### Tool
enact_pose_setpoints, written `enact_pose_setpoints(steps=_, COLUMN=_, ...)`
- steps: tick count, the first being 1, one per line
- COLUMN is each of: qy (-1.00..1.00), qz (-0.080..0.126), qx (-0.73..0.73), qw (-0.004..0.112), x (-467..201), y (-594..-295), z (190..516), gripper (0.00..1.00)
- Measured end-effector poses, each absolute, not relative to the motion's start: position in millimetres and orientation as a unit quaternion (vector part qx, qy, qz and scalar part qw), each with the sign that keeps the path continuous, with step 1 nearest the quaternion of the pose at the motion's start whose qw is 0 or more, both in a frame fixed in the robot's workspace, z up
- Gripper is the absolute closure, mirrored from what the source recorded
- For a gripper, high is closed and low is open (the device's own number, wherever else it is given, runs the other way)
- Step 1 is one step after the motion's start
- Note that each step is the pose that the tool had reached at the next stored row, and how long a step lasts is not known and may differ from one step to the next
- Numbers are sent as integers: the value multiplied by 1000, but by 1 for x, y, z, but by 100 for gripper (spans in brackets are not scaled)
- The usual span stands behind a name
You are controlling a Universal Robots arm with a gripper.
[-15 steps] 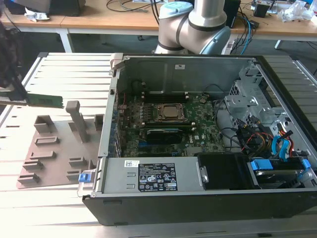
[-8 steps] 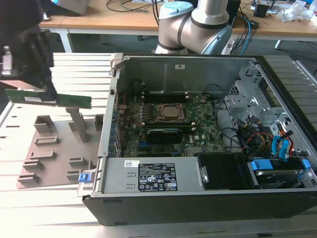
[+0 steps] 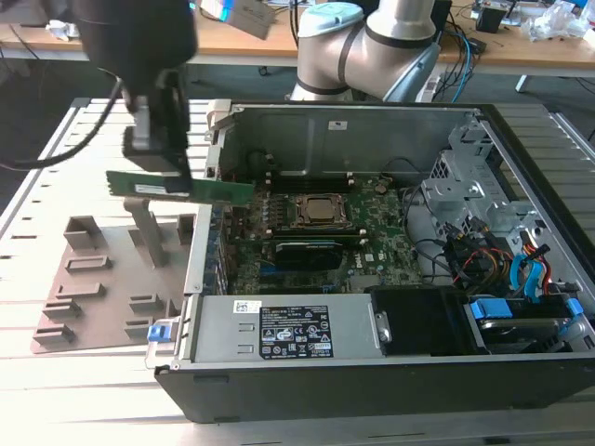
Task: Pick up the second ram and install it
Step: 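Pick up the second ram and move it above second insertion slot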
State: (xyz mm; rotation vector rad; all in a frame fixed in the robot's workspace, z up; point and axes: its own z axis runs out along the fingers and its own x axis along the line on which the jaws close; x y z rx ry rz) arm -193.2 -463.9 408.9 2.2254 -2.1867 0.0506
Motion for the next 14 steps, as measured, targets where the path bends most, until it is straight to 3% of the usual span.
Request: enact_pose_setpoints(steps=14, qy=-701, qz=10, qx=713, qw=16, x=-98, y=-452, z=382, gripper=87)
